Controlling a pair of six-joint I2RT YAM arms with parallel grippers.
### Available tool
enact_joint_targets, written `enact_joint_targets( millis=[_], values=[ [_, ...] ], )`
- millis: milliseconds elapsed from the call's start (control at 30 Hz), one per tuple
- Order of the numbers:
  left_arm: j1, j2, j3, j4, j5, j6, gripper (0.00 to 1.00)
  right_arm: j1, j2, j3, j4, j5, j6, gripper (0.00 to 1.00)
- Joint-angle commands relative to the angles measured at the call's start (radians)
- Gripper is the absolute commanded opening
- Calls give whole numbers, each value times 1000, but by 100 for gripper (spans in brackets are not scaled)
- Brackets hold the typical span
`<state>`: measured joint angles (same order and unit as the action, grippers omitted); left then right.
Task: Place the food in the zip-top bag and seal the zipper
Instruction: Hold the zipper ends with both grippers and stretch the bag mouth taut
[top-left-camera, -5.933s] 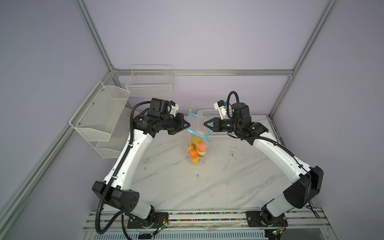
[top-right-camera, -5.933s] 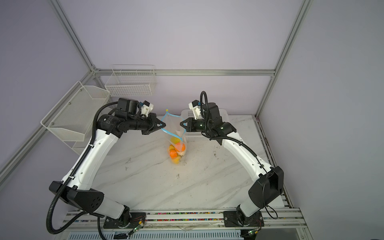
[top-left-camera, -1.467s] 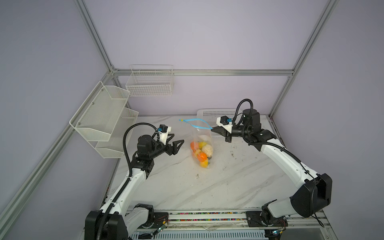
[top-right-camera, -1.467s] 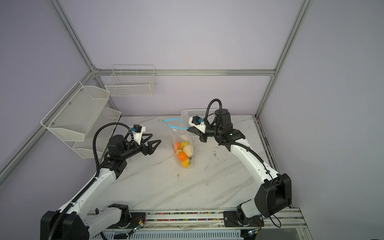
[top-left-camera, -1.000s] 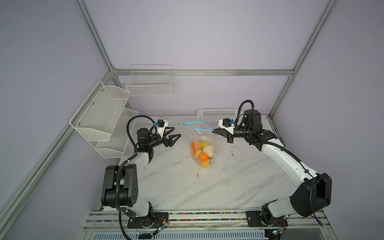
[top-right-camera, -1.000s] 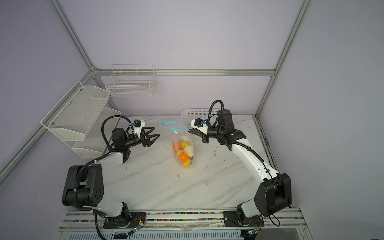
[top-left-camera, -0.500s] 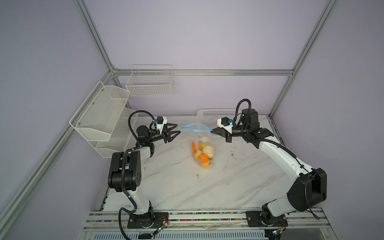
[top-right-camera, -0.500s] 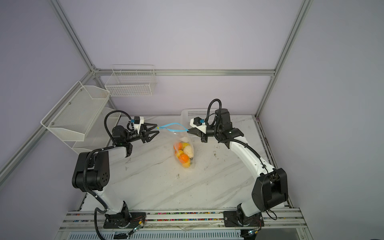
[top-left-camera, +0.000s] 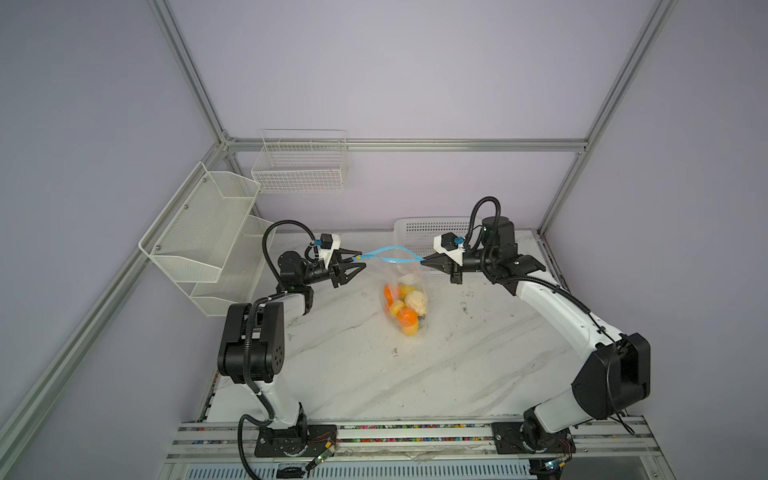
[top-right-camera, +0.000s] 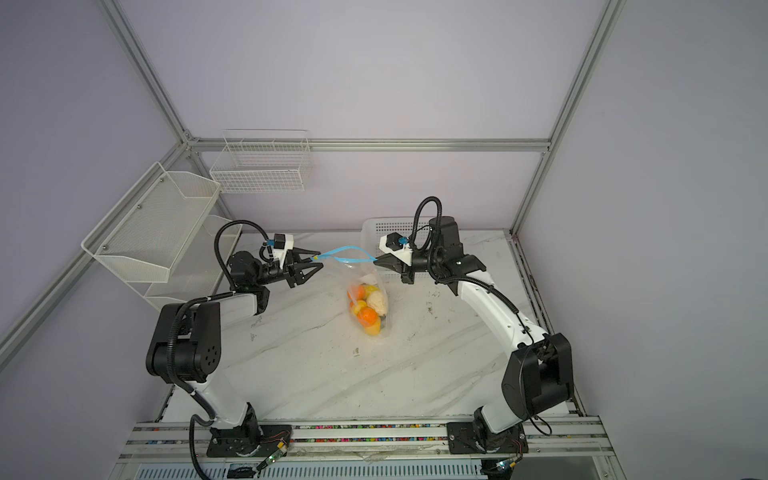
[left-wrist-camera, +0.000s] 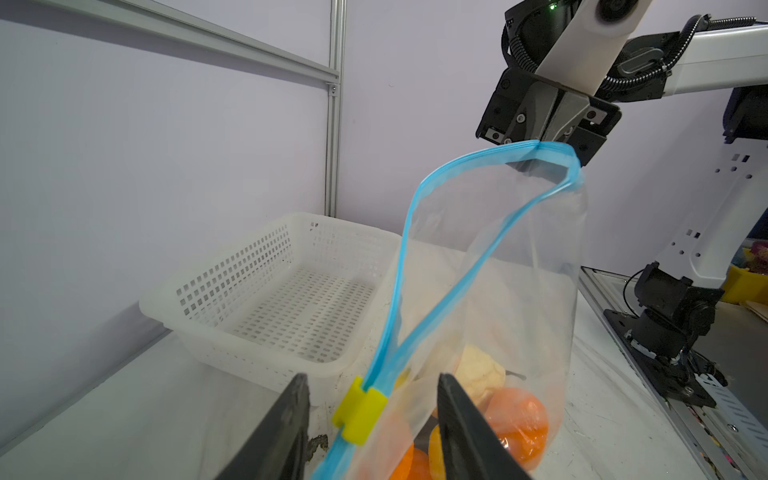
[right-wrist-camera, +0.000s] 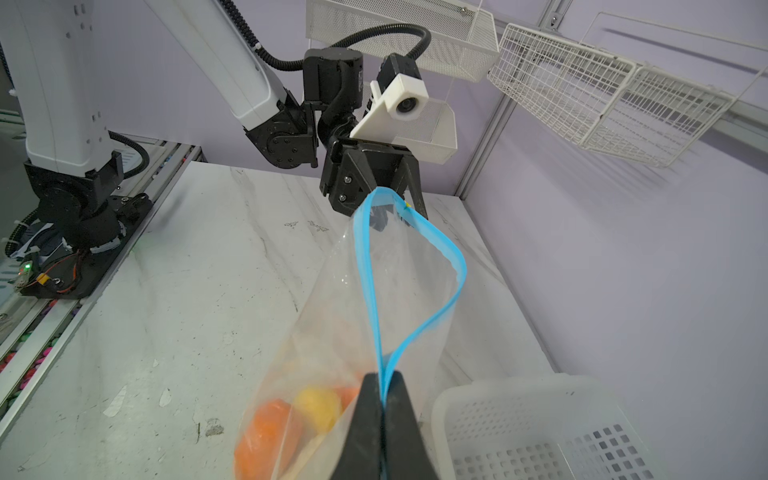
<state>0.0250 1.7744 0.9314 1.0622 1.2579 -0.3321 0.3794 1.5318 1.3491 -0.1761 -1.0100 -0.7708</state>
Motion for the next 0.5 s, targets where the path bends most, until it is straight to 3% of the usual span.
enact_joint_targets(
  millis=[0, 467],
  values=[
    [0, -9, 14, 55, 3, -12, 50, -4, 6, 26, -1, -13, -8, 0],
    [2, 18, -20, 55, -29, 0, 62, -4, 3, 25, 3, -8, -5, 0]
  ],
)
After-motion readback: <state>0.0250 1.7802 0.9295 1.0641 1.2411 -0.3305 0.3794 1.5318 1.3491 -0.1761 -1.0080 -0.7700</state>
